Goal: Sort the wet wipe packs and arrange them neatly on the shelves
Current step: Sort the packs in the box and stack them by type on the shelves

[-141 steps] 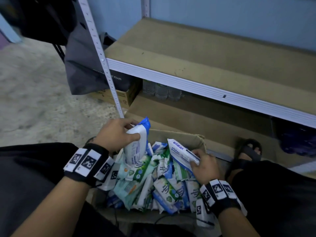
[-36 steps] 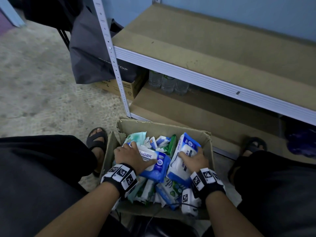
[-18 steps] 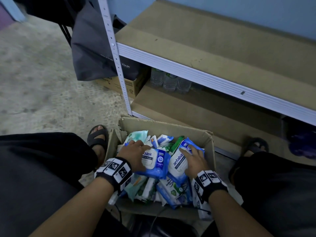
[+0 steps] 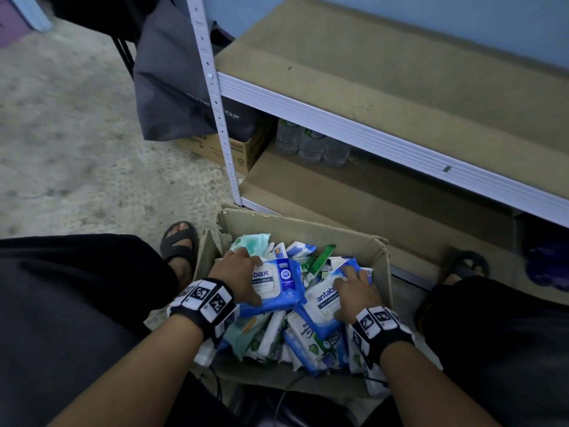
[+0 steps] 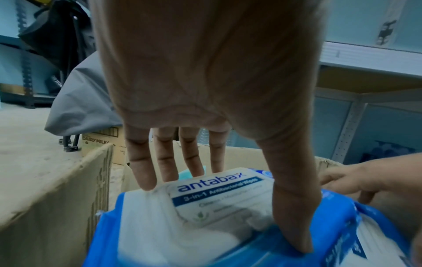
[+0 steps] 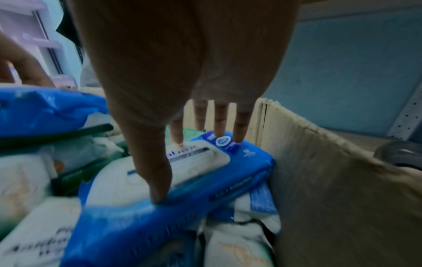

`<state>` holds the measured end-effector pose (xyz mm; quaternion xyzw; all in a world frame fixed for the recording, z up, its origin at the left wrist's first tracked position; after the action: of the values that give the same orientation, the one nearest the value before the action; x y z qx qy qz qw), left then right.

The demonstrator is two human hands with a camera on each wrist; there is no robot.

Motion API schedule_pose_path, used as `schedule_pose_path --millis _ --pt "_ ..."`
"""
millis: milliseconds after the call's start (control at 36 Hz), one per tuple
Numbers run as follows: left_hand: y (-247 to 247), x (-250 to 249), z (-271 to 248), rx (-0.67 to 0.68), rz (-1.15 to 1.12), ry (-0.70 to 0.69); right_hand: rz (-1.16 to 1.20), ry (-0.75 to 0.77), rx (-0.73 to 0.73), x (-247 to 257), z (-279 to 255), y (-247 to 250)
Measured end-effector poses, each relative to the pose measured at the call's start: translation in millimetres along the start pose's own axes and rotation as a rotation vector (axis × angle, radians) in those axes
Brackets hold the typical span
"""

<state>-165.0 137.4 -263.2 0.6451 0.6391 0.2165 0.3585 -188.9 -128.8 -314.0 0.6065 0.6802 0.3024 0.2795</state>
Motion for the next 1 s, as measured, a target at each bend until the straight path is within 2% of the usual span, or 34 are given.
schedule_pose_path --millis 111,222,361,444,556,805,1000 --pt "-3.3 -1.3 -1.4 0.002 0.040 -0.003 -0.008 0.062 0.065 -1.9 -2.6 -17.7" --pt "-4.0 -5.6 -2.2 -0.021 0.063 -0.003 -0.033 0.020 0.021 -4.7 -3.0 -13.2" --pt "-4.5 -5.7 0.0 -0.028 0.044 0.006 -0.064 -0.012 0.049 -15.1 -4.8 -13.1" --pt "-3.6 -4.8 2.5 -0.013 0.036 0.009 -0.010 -0.059 0.066 -16.4 -11.0 -21.7" --pt "-3.9 -5.7 5.0 0.008 0.068 0.006 0.016 -0.044 0.006 -5.9 -14.3 -27.2" --pt "-2.2 -9.9 4.7 0.035 0.122 0.008 0.071 -0.034 0.067 4.8 -18.6 -22.4" --pt "-2.8 -10.3 -1.1 -0.038 0.105 -0.004 0.239 -0.071 0.144 1.8 -21.0 -13.5"
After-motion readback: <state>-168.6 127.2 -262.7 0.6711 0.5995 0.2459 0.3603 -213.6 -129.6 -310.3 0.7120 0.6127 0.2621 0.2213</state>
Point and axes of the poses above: each hand's wrist, its own z-axis towards the middle knuckle, its own y-axis out of the back of the hand, x = y × z, the point moved 3 cm from there along z, towards the middle knuckle, and after that the axes turned 3 degrees about x, right-handed, at the moved point
